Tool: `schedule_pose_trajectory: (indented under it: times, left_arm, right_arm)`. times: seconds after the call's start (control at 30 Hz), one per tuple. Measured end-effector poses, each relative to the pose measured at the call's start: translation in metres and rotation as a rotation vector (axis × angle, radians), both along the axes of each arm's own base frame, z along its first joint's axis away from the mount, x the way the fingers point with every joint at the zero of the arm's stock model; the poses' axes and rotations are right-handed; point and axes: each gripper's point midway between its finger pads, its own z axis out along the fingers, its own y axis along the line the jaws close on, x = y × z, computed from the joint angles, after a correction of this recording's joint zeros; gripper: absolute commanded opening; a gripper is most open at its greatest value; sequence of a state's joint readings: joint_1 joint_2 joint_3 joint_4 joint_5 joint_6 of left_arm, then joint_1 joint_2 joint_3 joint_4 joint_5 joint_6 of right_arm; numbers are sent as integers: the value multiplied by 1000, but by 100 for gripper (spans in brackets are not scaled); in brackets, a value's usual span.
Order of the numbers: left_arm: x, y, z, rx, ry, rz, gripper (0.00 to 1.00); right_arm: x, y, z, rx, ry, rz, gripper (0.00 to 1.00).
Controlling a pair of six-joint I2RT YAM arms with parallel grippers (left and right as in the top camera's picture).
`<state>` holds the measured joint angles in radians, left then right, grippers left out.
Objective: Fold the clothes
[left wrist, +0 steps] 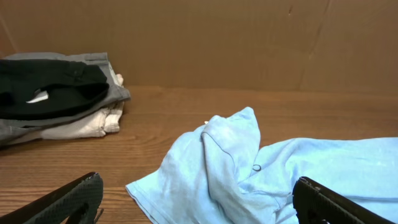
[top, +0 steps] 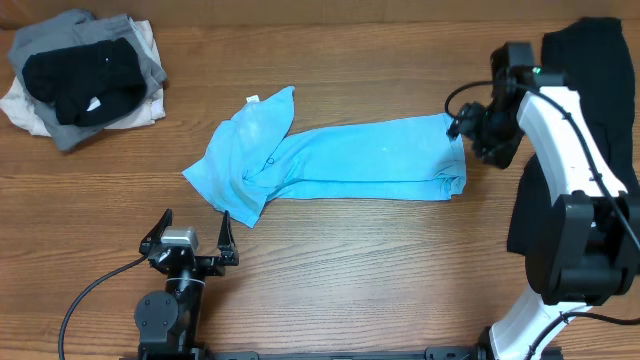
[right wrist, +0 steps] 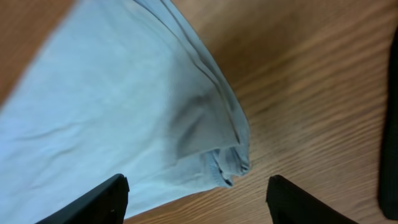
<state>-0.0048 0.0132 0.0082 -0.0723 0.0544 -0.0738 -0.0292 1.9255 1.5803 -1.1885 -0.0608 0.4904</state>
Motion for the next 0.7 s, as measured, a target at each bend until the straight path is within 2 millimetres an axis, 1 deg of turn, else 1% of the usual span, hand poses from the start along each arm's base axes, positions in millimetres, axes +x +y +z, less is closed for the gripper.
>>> schedule_pose_trajectory:
  times: [0.1,0.27,0.33,0.37,0.5,0.63,0.7]
  left_arm:
    - [0,0,0,0,0,0,100]
    - [0,0,0,0,0,0,100]
    - [0,0,0,0,0,0,100]
    - [0,0,0,0,0,0,100]
    - [0,0,0,0,0,0,100]
    - [0,0,0,0,0,0,100]
    - [0,0,0,0,0,0,100]
  right_arm:
    - [-8,0,-18,0,24,-2,72]
    - [-10,2,-46,10,4,-3,70]
    - [-11,3,-55,18,-4,-2,68]
    - [-12,4,-57,21,-5,-1,67]
    - [-12,7,-63,39,-16,-1,58]
    - [-4,8,-63,44,-51,-2,57]
    - [-3,8,-64,45,-55,-1,57]
